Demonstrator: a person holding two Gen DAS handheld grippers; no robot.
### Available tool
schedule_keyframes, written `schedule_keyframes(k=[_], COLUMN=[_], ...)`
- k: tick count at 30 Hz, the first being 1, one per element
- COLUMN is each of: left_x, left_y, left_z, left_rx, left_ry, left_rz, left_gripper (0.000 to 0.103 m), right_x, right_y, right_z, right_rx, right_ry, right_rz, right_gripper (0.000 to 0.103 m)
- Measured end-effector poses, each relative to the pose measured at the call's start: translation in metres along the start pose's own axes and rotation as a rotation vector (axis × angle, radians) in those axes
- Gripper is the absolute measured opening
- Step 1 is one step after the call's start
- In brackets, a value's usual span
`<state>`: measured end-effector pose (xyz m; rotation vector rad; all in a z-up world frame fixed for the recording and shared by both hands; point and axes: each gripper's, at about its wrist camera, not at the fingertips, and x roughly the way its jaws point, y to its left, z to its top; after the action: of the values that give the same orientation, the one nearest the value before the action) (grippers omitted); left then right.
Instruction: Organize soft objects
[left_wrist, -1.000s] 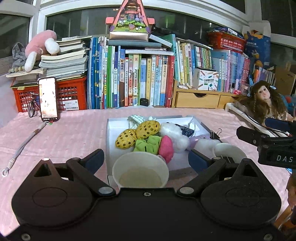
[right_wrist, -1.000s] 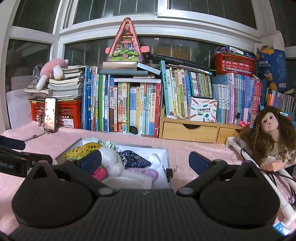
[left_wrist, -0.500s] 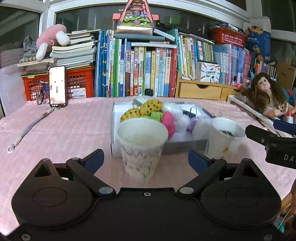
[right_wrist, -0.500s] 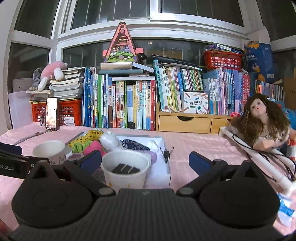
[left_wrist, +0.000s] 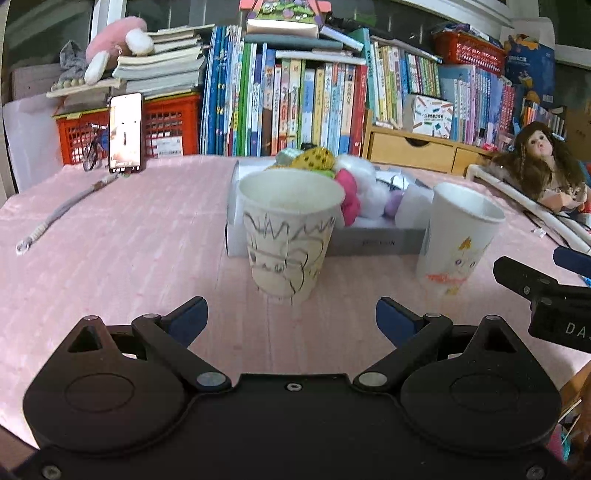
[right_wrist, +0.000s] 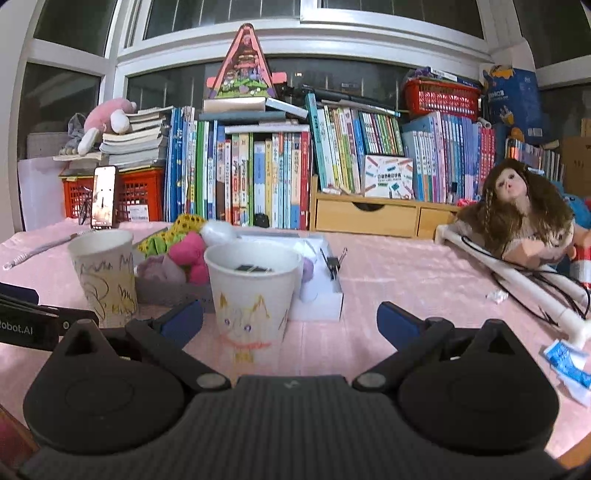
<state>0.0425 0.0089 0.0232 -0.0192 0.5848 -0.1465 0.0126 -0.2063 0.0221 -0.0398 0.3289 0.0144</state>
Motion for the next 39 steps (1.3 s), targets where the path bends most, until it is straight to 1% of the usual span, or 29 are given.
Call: schedule_keyframes(k=[5,12,17,20,24,39], left_x=[0.007,0.019,0.024,0.025,0.026,0.027], left_y=[0.000,0.001,-0.003,-0.004,-0.006,-0.005], left_z=[-0.010,-0.019,-0.023,-0.024,-0.025,-0.024], left_rx=[0.000,-0.007,0.026,0.033,0.033,0.030], left_ry=[0.023,0.057,0.049,0.047,0.045,0.055], left_rz=[0.013,0.040,0.065,0.068,0.072,0.075], left_gripper=[0.097,0.097,0.098,0.100,0.103,0.103], right_x=[0.004,0.011,0.018,0.021,0.022,0.024], right_y=[-0.001,0.002,0.005,0.007,0.006,0.006], right_z=[-0.015,-0.029,-0.036,-0.038,-0.039,-0.038], right_rx=[0.018,0.007,-0.002,0.000,0.013,0.024], right_ry=[0.044,0.090,0.134,0.157,0.169,0.189], right_rz=[0.004,-0.001,-0.003,0.001,0.005,0.013], right_gripper=[0.103,0.103,0.103,0.103,0.103,0.103])
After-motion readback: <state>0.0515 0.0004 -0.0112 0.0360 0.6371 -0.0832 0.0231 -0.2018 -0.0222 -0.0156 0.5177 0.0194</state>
